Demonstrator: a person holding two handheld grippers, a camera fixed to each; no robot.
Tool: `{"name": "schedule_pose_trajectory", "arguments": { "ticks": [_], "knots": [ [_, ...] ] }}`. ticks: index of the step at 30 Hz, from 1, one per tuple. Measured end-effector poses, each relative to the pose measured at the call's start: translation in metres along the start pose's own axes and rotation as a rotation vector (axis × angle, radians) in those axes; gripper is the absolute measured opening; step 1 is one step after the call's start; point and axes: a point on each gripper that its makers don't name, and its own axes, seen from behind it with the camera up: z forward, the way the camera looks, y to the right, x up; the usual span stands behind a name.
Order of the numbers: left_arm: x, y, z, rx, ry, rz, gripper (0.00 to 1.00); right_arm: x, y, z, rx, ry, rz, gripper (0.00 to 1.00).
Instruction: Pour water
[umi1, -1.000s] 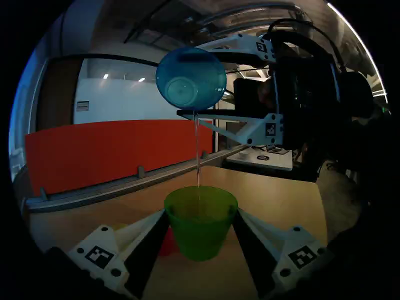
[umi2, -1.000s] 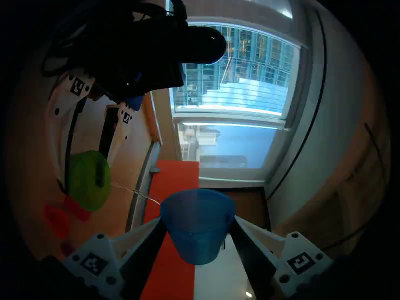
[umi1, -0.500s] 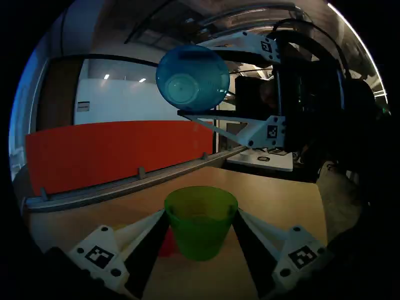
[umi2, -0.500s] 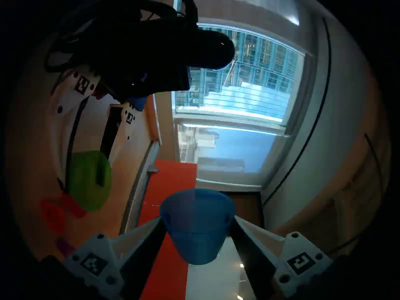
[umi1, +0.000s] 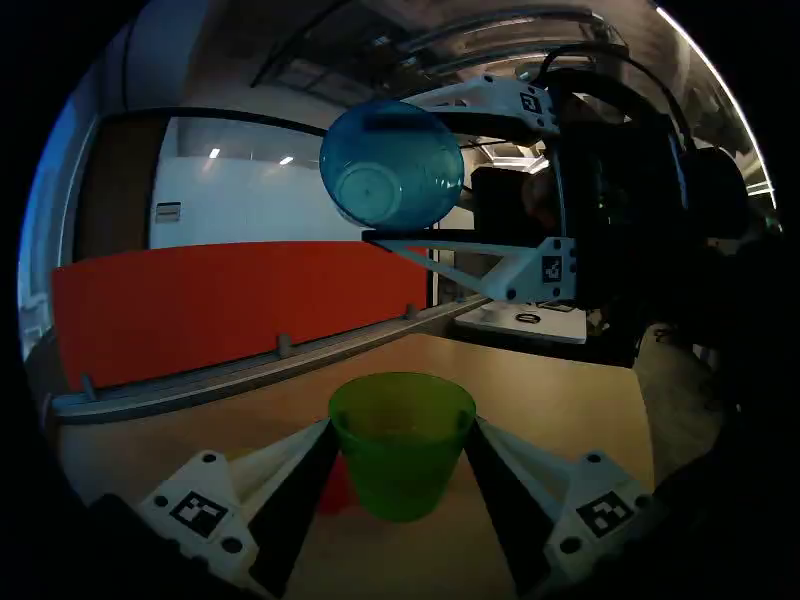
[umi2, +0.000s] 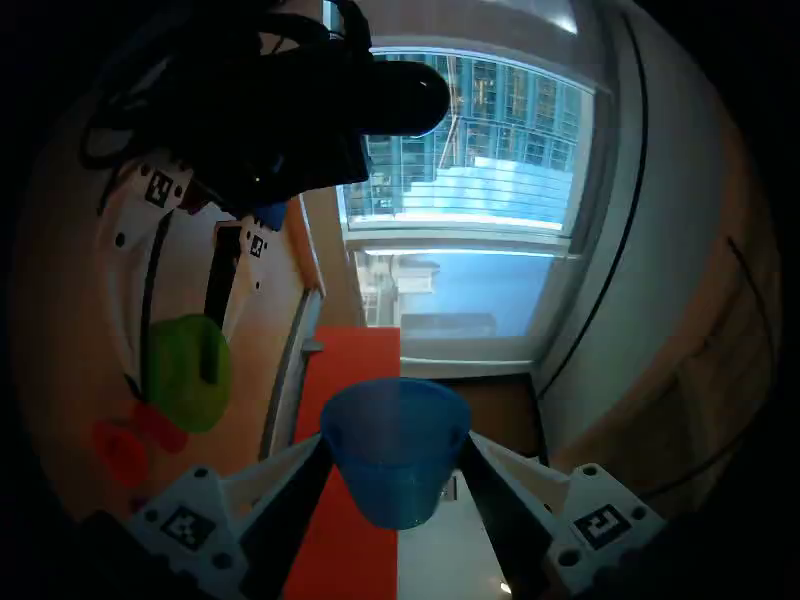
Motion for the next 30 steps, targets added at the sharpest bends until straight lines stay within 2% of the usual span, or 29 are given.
{"name": "schedule_pose_trajectory", "arguments": {
  "ticks": [3,15,30],
  "knots": [
    [0.0,0.0,0.0,0.001,-0.001,0.001,0.84,0.0,-0.002,-0.003,0.007,0.005,0.065,0.87],
    [0.002,-0.002,-0.003,0.007,-0.007,0.011,0.85,0.002,-0.01,-0.011,0.044,0.016,0.435,0.87],
    [0.008,-0.003,-0.006,0.016,-0.006,0.02,0.85,0.016,-0.019,-0.024,0.137,0.018,1.015,0.87]
  ]
}}
